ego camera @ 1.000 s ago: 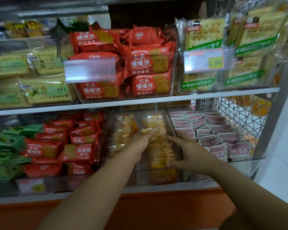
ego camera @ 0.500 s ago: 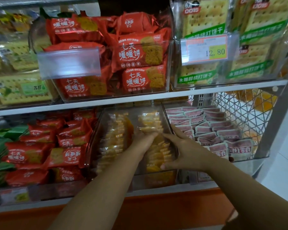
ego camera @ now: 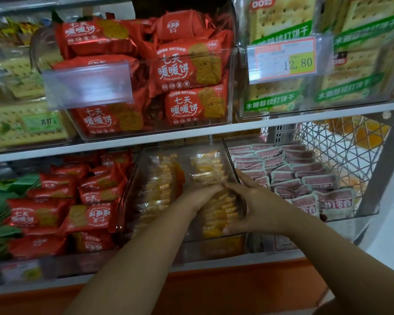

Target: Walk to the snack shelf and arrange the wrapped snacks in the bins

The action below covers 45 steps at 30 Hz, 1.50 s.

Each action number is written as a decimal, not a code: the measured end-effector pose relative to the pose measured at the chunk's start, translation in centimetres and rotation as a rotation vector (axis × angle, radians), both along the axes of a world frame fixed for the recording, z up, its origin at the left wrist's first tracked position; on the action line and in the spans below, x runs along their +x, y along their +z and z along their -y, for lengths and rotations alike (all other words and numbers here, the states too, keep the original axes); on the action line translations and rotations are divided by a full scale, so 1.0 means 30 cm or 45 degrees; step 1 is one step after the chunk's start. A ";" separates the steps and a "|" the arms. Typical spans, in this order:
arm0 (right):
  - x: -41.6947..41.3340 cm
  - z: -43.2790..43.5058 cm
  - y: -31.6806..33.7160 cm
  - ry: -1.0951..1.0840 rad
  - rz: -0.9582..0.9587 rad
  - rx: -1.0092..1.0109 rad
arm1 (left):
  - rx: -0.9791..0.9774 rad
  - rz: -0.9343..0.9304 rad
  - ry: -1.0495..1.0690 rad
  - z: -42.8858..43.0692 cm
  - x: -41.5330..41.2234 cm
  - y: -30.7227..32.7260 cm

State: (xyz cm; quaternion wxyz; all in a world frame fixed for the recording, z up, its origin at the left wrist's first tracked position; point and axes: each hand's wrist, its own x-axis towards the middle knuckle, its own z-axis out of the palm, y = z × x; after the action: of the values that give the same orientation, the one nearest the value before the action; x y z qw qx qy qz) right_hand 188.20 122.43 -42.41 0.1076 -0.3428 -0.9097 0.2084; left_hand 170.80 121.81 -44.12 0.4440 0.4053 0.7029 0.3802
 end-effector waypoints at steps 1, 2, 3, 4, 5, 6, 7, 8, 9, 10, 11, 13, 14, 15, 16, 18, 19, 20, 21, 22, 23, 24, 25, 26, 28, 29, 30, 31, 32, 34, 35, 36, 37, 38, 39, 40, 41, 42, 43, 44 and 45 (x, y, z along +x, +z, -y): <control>0.001 -0.002 -0.003 -0.008 0.005 -0.003 | -0.022 -0.007 -0.008 -0.002 0.002 0.003; 0.003 -0.003 -0.007 -0.013 0.006 -0.009 | -0.029 -0.027 0.018 -0.002 0.005 0.012; 0.004 -0.004 -0.008 -0.015 0.001 -0.013 | -0.029 -0.041 0.062 -0.011 -0.001 0.008; 0.006 -0.006 -0.010 -0.016 -0.001 -0.016 | -0.031 -0.067 0.113 -0.015 -0.004 0.008; 0.008 -0.006 -0.010 -0.015 -0.002 -0.020 | -0.036 -0.065 0.155 -0.019 -0.006 0.004; 0.010 -0.006 -0.009 -0.011 -0.001 -0.025 | -0.024 -0.054 0.171 -0.016 -0.005 0.008; 0.012 -0.007 -0.008 -0.006 -0.005 -0.034 | -0.027 -0.024 0.188 -0.019 -0.009 0.001; 0.014 -0.007 -0.006 -0.002 -0.011 -0.044 | -0.033 -0.012 0.193 -0.019 -0.010 0.001; 0.015 -0.007 -0.004 0.001 -0.018 -0.053 | -0.026 -0.011 0.186 -0.019 -0.012 -0.003; 0.016 -0.008 -0.003 0.004 -0.022 -0.056 | -0.001 -0.032 0.172 -0.016 -0.015 -0.004; 0.016 -0.009 -0.003 0.007 -0.022 -0.055 | 0.029 -0.030 0.156 -0.011 -0.017 -0.006; 0.015 -0.010 -0.003 0.012 -0.021 -0.050 | 0.077 -0.036 0.113 -0.008 -0.019 -0.008; 0.014 -0.010 -0.003 0.013 -0.023 -0.050 | 0.095 -0.051 0.089 -0.012 -0.020 -0.009; 0.014 -0.010 -0.002 0.012 -0.027 -0.052 | 0.098 -0.053 0.060 -0.013 -0.018 -0.006; 0.014 -0.010 -0.002 0.009 -0.029 -0.055 | 0.097 -0.060 0.030 -0.020 -0.021 -0.012; 0.014 -0.008 0.001 0.008 -0.030 -0.057 | 0.083 -0.055 -0.016 -0.032 -0.025 -0.025; 0.014 -0.007 0.003 0.009 -0.026 -0.055 | 0.071 -0.055 -0.020 -0.031 -0.025 -0.024; 0.013 -0.005 0.004 0.009 -0.018 -0.050 | 0.064 -0.058 -0.033 -0.028 -0.026 -0.021; 0.012 -0.005 0.005 0.009 -0.009 -0.043 | 0.054 -0.060 -0.041 -0.020 -0.020 -0.010; 0.011 -0.005 0.004 0.008 -0.005 -0.036 | 0.049 -0.061 -0.051 -0.023 -0.023 -0.012; 0.012 -0.005 0.005 0.007 -0.002 -0.034 | 0.042 -0.061 -0.056 -0.015 -0.015 -0.003; 0.012 -0.005 0.005 0.006 0.000 -0.035 | 0.045 -0.062 -0.066 -0.014 -0.015 -0.003; 0.011 -0.005 0.005 0.008 0.006 -0.034 | 0.046 -0.060 -0.078 -0.008 -0.012 0.001; 0.011 -0.005 0.005 0.009 0.015 -0.032 | 0.054 -0.059 -0.089 -0.014 -0.018 -0.009; 0.011 -0.006 0.006 0.006 0.029 -0.028 | 0.048 -0.055 -0.087 -0.020 -0.019 -0.021; 0.009 -0.005 0.008 0.001 0.033 -0.027 | 0.049 -0.060 -0.078 -0.020 -0.018 -0.022; 0.007 -0.003 0.010 -0.005 0.033 -0.024 | 0.047 -0.066 -0.070 -0.024 -0.021 -0.025; 0.005 0.000 0.012 -0.011 0.037 -0.020 | 0.024 -0.071 -0.051 -0.023 -0.017 -0.018; 0.005 0.003 0.013 -0.014 0.041 -0.014 | 0.013 -0.078 -0.043 -0.024 -0.014 -0.014; 0.008 0.015 0.020 -0.019 0.046 -0.019 | -0.024 -0.036 -0.037 -0.014 -0.009 0.000; 0.011 0.022 0.024 -0.019 0.049 -0.021 | -0.053 0.012 -0.038 -0.007 -0.007 0.010; 0.014 0.031 0.028 -0.016 0.049 -0.021 | -0.069 0.060 -0.035 -0.006 -0.010 0.014; 0.017 0.041 0.033 -0.015 0.050 -0.017 | -0.081 0.080 -0.003 0.004 -0.007 0.025; 0.020 0.048 0.035 -0.014 0.046 -0.006 | -0.065 0.086 0.043 0.000 -0.012 0.020; 0.023 0.055 0.035 -0.018 0.049 0.006 | -0.040 0.064 0.103 0.009 -0.008 0.029; 0.024 0.058 0.032 -0.029 0.049 0.025 | -0.017 0.036 0.173 0.004 -0.016 0.022; 0.024 0.061 0.033 -0.049 0.056 0.051 | 0.000 0.020 0.204 0.015 -0.011 0.033; 0.019 0.062 0.027 -0.063 0.058 0.080 | 0.025 0.021 0.220 0.006 -0.018 0.023; 0.012 0.070 0.022 -0.083 0.050 0.081 | 0.040 -0.005 0.201 0.024 -0.014 0.039; 0.006 0.074 0.016 -0.097 0.038 0.091 | 0.093 -0.026 0.168 0.031 -0.017 0.040; 0.004 0.083 0.018 -0.096 0.030 0.108 | 0.116 -0.065 0.116 0.061 -0.010 0.063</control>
State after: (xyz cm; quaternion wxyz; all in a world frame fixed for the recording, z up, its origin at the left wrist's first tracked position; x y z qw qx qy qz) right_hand 188.33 119.94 -41.87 0.1190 -0.3745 -0.9053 0.1616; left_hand 170.49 119.98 -42.22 0.3892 0.4022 0.7136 0.4214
